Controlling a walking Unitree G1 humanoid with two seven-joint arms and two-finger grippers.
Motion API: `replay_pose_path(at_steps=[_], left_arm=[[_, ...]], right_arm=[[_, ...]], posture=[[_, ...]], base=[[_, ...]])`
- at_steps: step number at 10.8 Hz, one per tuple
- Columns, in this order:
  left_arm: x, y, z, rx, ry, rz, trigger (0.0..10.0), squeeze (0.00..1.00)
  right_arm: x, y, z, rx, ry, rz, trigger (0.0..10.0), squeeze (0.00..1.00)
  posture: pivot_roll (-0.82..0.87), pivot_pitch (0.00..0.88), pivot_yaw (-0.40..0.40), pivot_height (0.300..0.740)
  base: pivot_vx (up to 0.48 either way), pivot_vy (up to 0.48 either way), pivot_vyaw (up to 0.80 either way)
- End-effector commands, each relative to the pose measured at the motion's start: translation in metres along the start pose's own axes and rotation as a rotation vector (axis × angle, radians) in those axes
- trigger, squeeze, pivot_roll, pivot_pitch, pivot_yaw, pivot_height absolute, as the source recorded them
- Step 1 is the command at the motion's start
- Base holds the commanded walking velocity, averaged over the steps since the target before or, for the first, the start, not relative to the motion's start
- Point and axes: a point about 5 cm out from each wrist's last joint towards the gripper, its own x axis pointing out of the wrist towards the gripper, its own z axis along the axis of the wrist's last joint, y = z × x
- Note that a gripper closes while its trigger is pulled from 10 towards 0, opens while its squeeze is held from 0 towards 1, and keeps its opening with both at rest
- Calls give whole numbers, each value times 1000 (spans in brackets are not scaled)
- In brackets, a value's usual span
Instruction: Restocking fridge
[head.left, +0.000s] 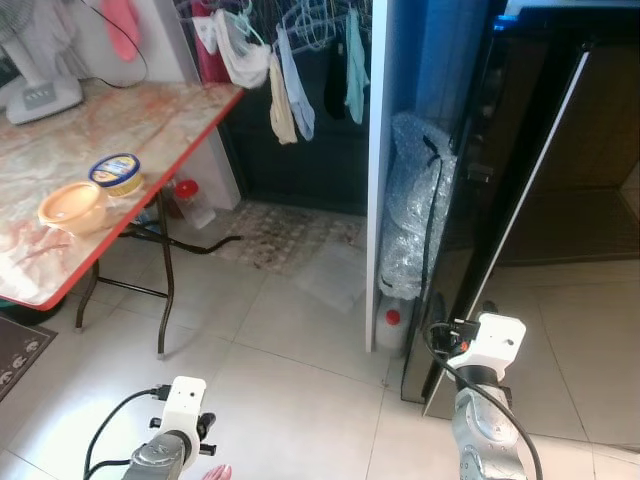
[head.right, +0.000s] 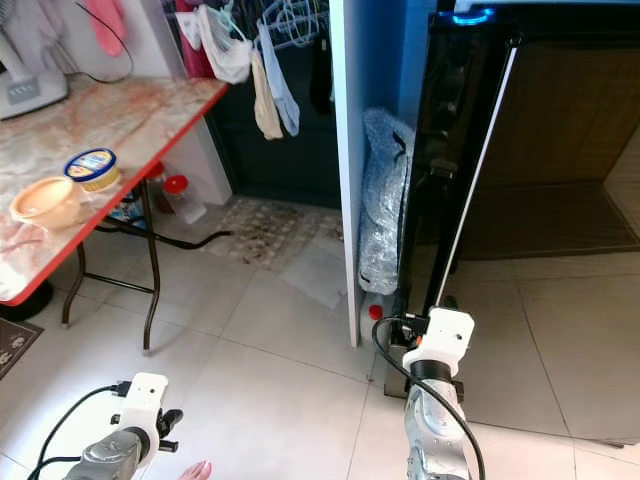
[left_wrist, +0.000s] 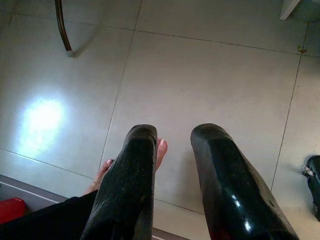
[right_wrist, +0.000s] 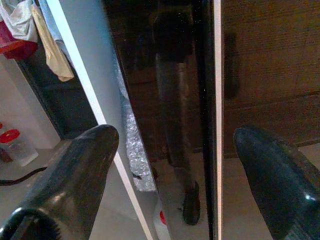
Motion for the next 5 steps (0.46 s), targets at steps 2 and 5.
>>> replay_pose_path(at_steps=[2, 5], left_arm=[[-2, 6, -5, 3, 19, 14, 10000, 0], [-2, 6, -5, 4, 19, 14, 10000, 0]], right_arm=[[1, 2, 2, -1, -4, -4, 10000, 0], [2, 1, 2, 5, 1, -18, 10000, 0]], posture=[[-217, 38, 133, 740], [-215, 39, 133, 740]], base=[[0, 0, 0], [0, 0, 0]])
